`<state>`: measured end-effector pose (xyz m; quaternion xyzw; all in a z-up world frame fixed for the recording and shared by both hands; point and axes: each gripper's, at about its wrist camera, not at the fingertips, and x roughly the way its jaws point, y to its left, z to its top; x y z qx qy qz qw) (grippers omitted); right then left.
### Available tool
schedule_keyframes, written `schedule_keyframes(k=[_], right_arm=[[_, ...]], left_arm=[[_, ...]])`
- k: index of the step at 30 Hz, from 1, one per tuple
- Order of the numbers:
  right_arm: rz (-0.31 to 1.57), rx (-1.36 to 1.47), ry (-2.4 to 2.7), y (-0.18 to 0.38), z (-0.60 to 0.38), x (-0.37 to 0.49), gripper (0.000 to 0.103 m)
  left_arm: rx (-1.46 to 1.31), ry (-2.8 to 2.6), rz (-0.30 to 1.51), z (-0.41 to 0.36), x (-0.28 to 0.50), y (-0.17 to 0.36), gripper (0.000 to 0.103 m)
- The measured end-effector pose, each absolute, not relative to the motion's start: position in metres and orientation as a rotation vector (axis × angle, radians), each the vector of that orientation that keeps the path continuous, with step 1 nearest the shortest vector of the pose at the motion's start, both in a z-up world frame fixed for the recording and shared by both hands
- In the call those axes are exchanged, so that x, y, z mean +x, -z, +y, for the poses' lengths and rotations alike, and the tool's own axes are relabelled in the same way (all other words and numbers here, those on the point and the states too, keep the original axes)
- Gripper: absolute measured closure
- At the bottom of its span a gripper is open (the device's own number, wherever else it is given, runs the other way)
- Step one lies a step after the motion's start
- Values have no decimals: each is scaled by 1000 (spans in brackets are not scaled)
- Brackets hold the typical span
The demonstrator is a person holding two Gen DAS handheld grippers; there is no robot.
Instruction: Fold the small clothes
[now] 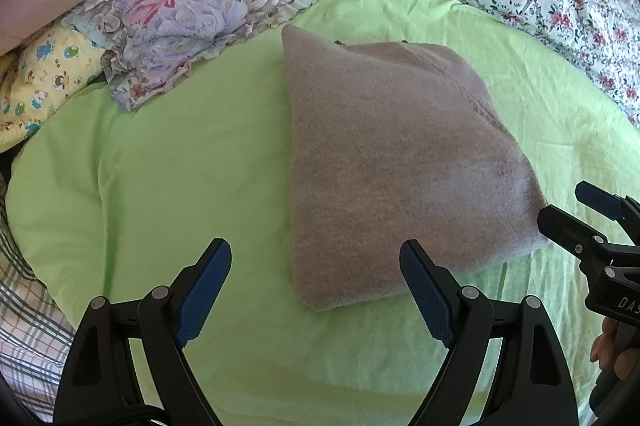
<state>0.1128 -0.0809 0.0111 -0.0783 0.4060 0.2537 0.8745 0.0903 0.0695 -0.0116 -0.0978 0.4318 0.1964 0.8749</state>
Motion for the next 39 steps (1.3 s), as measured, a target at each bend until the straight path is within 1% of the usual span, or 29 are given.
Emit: schedule_keyframes(k=[39], right_arm=[[858, -164, -537, -8, -78, 116, 11]], left_arm=[[-222, -433, 932, 80, 92, 18, 16]])
